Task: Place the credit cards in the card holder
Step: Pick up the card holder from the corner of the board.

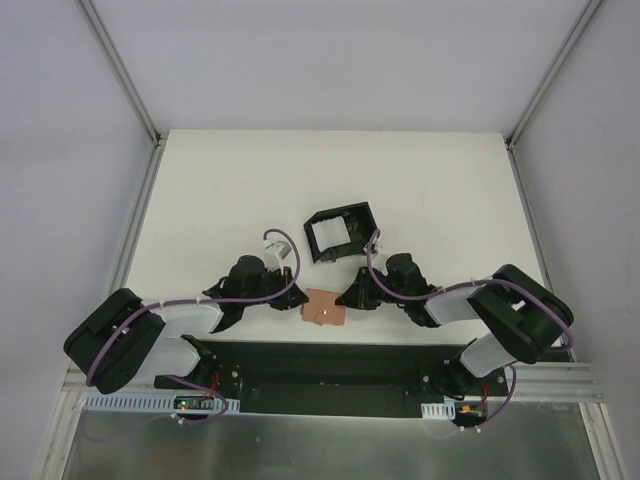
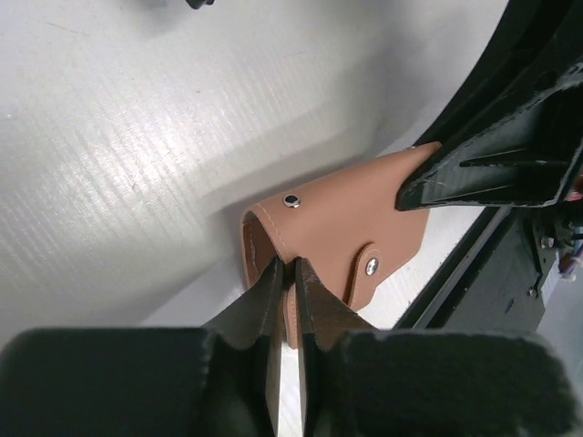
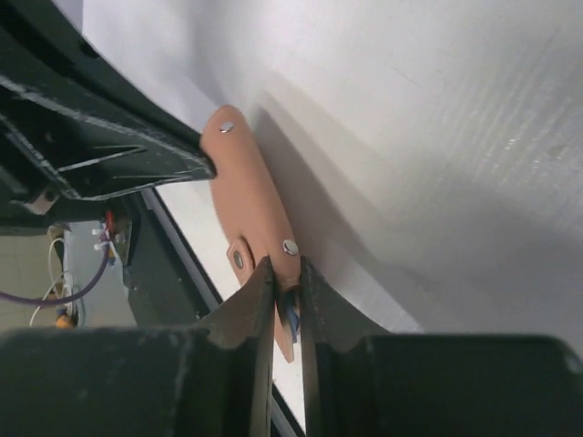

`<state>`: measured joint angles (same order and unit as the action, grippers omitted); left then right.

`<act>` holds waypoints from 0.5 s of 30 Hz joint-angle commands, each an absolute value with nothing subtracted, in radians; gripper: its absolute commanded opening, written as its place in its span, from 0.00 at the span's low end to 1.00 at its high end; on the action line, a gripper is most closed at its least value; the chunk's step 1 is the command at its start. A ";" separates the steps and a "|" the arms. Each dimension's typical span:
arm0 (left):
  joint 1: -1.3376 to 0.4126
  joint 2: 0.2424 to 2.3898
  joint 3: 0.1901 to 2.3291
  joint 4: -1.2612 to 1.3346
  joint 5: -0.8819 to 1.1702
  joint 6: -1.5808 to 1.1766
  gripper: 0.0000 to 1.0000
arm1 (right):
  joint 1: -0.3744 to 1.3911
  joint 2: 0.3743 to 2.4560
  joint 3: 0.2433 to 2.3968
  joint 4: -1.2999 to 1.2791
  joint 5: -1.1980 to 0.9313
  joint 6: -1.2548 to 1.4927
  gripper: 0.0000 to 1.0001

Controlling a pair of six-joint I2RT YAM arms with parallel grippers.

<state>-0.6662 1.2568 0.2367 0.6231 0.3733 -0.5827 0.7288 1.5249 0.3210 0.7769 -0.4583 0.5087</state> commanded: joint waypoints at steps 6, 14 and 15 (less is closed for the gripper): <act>-0.661 1.105 0.241 0.529 0.276 -0.551 0.77 | 0.686 1.486 0.356 0.850 -0.701 0.416 0.03; -0.574 1.098 0.290 0.537 0.464 -0.437 0.95 | 0.675 1.441 0.511 0.442 -0.802 0.142 0.04; -0.574 1.127 0.307 0.543 0.509 -0.422 0.93 | 0.676 1.433 0.529 0.390 -0.798 0.111 0.04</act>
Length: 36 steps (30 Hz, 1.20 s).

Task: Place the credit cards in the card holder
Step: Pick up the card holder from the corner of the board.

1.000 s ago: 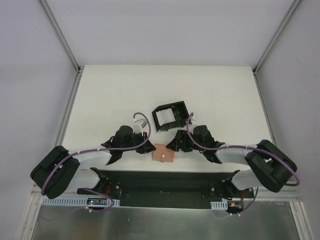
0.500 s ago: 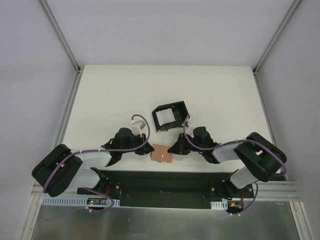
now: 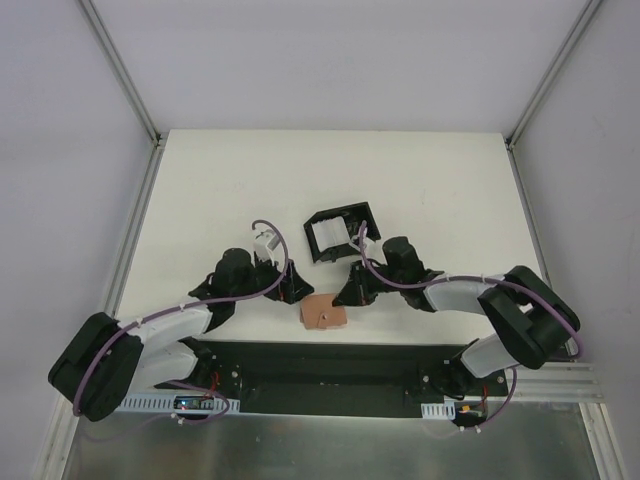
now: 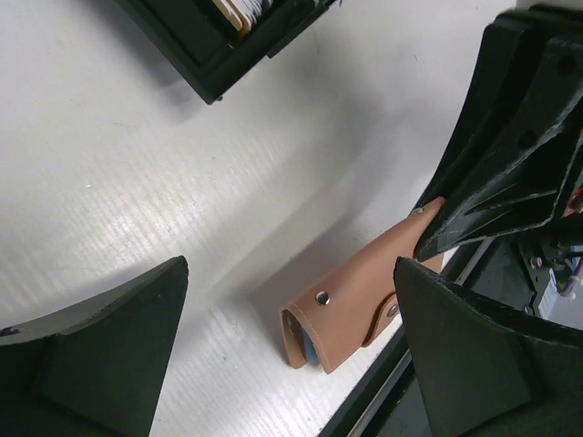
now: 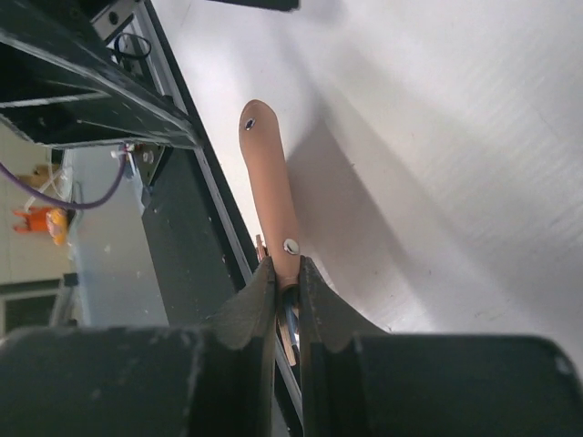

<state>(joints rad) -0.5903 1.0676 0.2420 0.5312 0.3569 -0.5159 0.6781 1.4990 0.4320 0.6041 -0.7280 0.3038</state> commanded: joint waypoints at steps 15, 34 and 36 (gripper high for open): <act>-0.574 1.321 0.342 0.640 0.804 -0.456 0.45 | 0.672 1.445 0.630 0.190 -0.690 0.008 0.06; -0.574 1.451 0.405 0.647 0.822 -0.426 0.47 | 0.670 1.430 0.649 0.187 -0.721 -0.081 0.07; -0.574 1.457 0.397 0.656 0.837 -0.433 0.40 | 0.670 1.427 0.652 0.187 -0.710 -0.083 0.07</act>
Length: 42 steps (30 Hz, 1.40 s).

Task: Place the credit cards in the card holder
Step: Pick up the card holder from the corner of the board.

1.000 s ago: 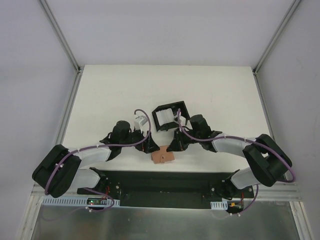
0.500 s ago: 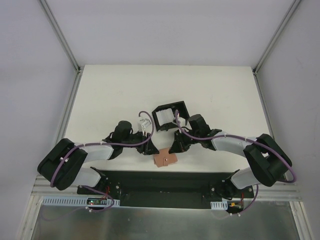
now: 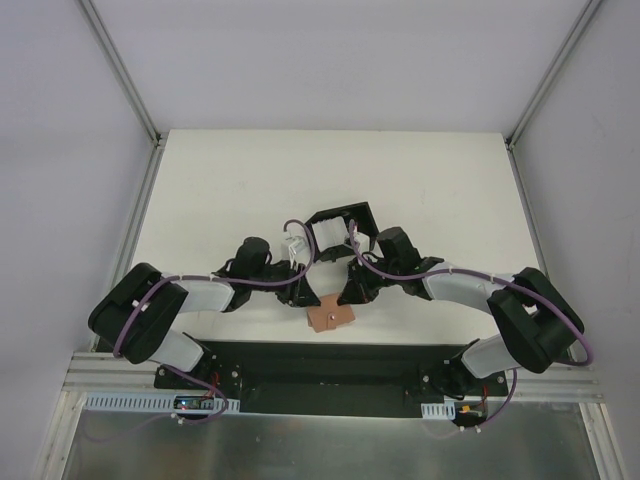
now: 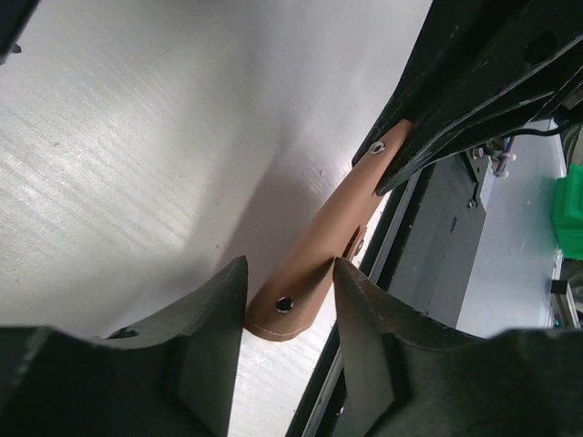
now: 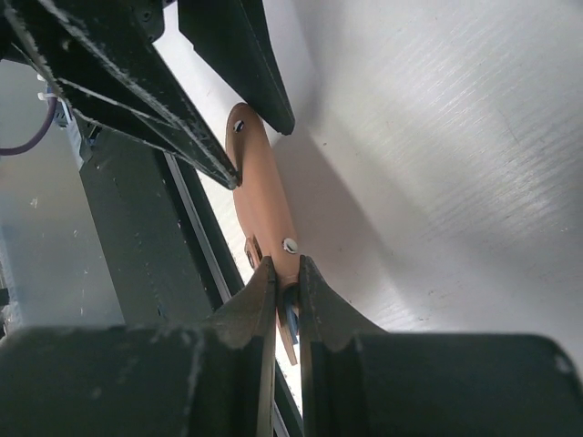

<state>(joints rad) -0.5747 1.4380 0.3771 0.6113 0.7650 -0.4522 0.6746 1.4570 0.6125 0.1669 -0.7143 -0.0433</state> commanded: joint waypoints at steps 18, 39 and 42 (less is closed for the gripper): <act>-0.574 1.420 0.351 0.621 0.697 -0.477 0.00 | 0.643 1.145 0.566 0.093 -0.399 0.081 0.57; -0.575 1.454 0.360 0.578 0.584 -0.520 0.00 | 0.810 1.450 0.500 0.442 -0.397 0.393 0.53; -0.574 1.451 0.356 0.578 0.572 -0.529 0.00 | 0.818 1.471 0.499 0.456 -0.413 0.406 0.50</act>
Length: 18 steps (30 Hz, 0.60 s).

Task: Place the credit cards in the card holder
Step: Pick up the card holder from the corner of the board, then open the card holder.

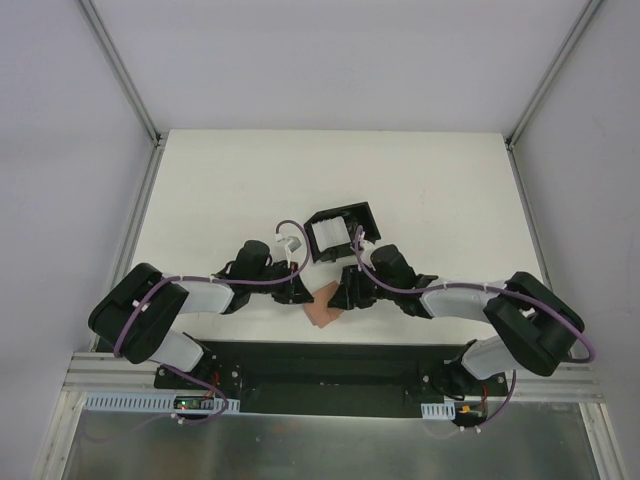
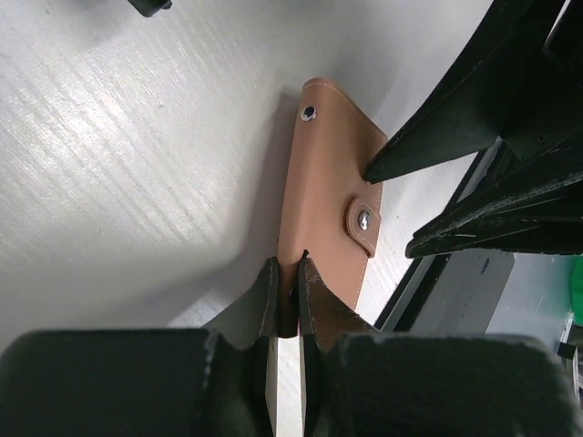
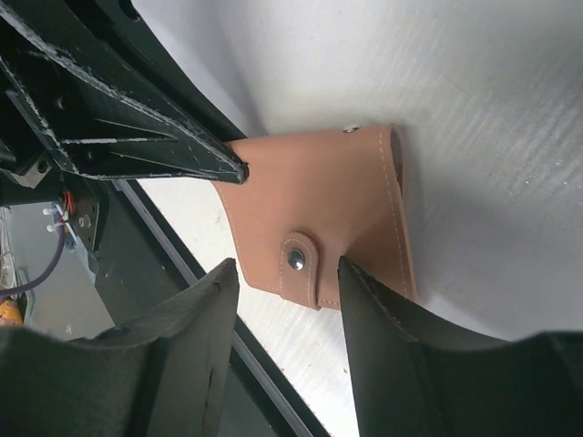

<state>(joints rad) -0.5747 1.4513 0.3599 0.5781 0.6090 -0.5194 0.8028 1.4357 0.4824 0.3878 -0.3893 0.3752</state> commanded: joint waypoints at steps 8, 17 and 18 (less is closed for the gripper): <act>-0.575 1.439 0.344 0.580 0.508 -0.571 0.00 | 0.856 1.477 0.483 0.474 -0.426 0.440 0.44; -0.575 1.408 0.324 0.578 0.428 -0.610 0.00 | 0.864 1.474 0.472 0.479 -0.442 0.482 0.33; -0.575 1.399 0.318 0.578 0.420 -0.618 0.00 | 0.864 1.468 0.471 0.476 -0.442 0.488 0.30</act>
